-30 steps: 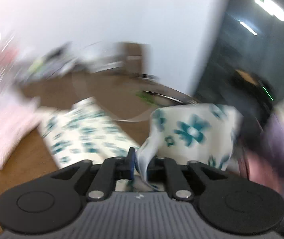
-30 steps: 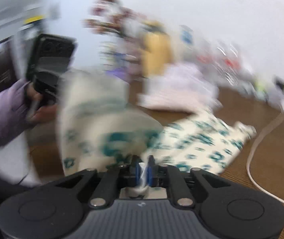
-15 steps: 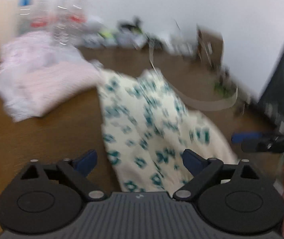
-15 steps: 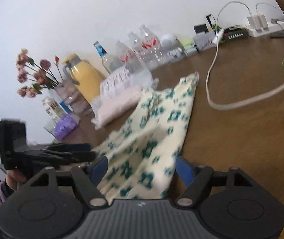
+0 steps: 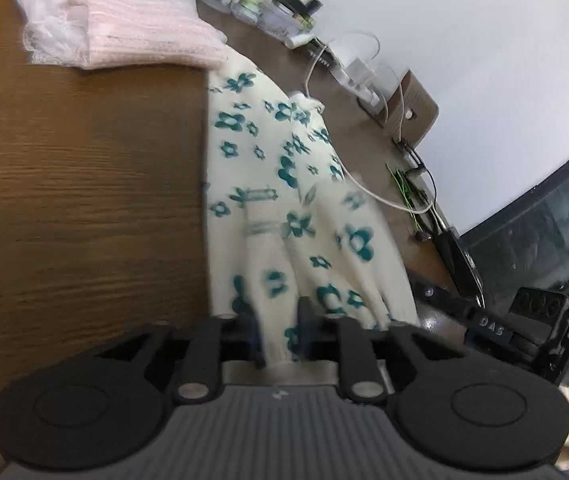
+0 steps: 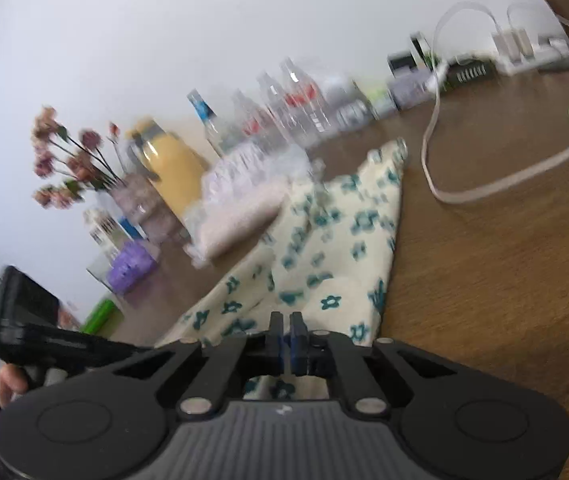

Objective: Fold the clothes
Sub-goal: 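Grasp the strip's hem end with both grippers and lift it, then fold the hem end over toward the collar with both grippers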

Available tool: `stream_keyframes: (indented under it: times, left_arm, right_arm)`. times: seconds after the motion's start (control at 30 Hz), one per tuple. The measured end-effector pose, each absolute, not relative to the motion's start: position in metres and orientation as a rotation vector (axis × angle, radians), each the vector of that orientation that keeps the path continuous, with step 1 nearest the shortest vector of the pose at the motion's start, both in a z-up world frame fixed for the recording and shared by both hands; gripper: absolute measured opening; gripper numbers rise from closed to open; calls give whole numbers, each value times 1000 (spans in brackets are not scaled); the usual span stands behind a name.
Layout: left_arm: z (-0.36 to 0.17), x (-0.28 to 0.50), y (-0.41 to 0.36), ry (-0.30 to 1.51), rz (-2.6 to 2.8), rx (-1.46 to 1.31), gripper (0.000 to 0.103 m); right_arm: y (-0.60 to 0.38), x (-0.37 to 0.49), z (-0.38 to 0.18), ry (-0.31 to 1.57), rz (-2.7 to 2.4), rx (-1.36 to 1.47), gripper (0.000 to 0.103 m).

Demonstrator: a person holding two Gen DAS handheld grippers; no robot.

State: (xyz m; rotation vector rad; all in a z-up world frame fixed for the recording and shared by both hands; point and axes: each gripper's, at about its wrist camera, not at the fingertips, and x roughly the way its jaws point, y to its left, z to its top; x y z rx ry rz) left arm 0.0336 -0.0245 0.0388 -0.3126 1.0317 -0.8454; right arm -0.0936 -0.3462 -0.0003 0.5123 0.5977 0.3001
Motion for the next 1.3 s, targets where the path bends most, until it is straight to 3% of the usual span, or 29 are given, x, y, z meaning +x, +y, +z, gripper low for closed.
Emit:
stream_keyframes:
  times: [0.03, 0.07, 0.1, 0.13, 0.2, 0.23, 0.27, 0.3, 0.33, 0.37, 0.43, 0.47, 0.53, 0.6, 0.63, 0.67, 0.73, 0.77, 0.8, 0.87, 0.93, 1.07, 1.1, 1.13, 1.2, 1.27, 1.3]
  left_arm:
    - [48, 27, -30, 979, -847, -259, 49]
    - [57, 21, -35, 925, -848, -206, 59]
    - [66, 14, -40, 852, -834, -160, 76]
    - [72, 8, -47, 802, -818, -113, 83]
    - [77, 2, -62, 754, -804, -35, 83]
    - [76, 1, -72, 753, -806, -4, 83]
    - [73, -1, -81, 766, -809, 23, 82]
    - [70, -3, -88, 778, -816, 50, 72]
    - [65, -5, -91, 794, -815, 64, 43]
    - [61, -6, -94, 811, -814, 76, 30]
    - [56, -8, -82, 825, -793, 18, 18]
    - [55, -7, -73, 824, -782, -34, 18]
    - [51, -8, -55, 799, -767, -143, 20]
    - [45, -13, -54, 781, -745, -134, 29]
    - [43, -17, -58, 766, -732, -105, 31]
    - [43, -24, -63, 733, -732, -44, 33]
    - [44, -37, -75, 668, -730, 74, 34]
    - [44, -38, -75, 673, -733, 77, 34]
    - [45, -39, -75, 678, -736, 79, 34]
    - [48, -40, -74, 700, -744, 93, 32]
    - [55, -47, -73, 730, -753, 117, 29]
    - [46, -60, -77, 668, -744, 180, 33]
    - [49, -59, -73, 672, -758, 168, 40]
    - [52, -59, -70, 676, -774, 155, 54]
    - [65, -57, -47, 657, -815, 112, 66]
    - [73, -59, -19, 615, -865, 81, 72]
    - [76, -60, -6, 595, -890, 66, 74]
  right_arm:
    - [-348, -97, 1, 588, 293, 510, 15]
    - [-351, -102, 6, 561, 288, 504, 31]
    - [-353, -108, 9, 539, 281, 491, 43]
    - [-354, -112, 12, 529, 265, 462, 64]
    - [-349, -114, 15, 547, 244, 396, 62]
    - [-344, -112, 13, 569, 243, 369, 45]
    - [-339, -110, 9, 590, 242, 359, 10]
    - [-334, -107, 6, 611, 240, 351, 1]
    - [-331, -105, 2, 625, 240, 352, 2]
    - [-329, -106, 2, 616, 239, 357, 2]
    - [-329, -111, 5, 581, 239, 376, 2]
    - [-331, -114, 8, 560, 241, 394, 2]
    - [-333, -116, 9, 545, 247, 435, 8]
    - [-330, -113, 5, 576, 266, 461, 30]
    - [-326, -111, 3, 594, 281, 455, 53]
    - [-322, -109, 1, 613, 297, 449, 61]
    - [-301, -111, 1, 611, 278, 326, 57]
    - [-290, -112, 1, 608, 261, 245, 34]
    - [-281, -113, 0, 608, 246, 175, 21]
    - [-278, -117, 6, 615, 252, 133, 7]
    - [-281, -124, 15, 607, 292, 142, 7]
    - [-274, -122, 7, 644, 297, 61, 14]
    - [-274, -125, 8, 634, 296, 52, 16]
    - [-279, -130, 12, 618, 312, 61, 17]
    - [-298, -147, 21, 536, 366, 97, 25]
    - [-315, -171, 28, 460, 474, 87, 54]
    - [-315, -179, 28, 442, 506, 47, 61]
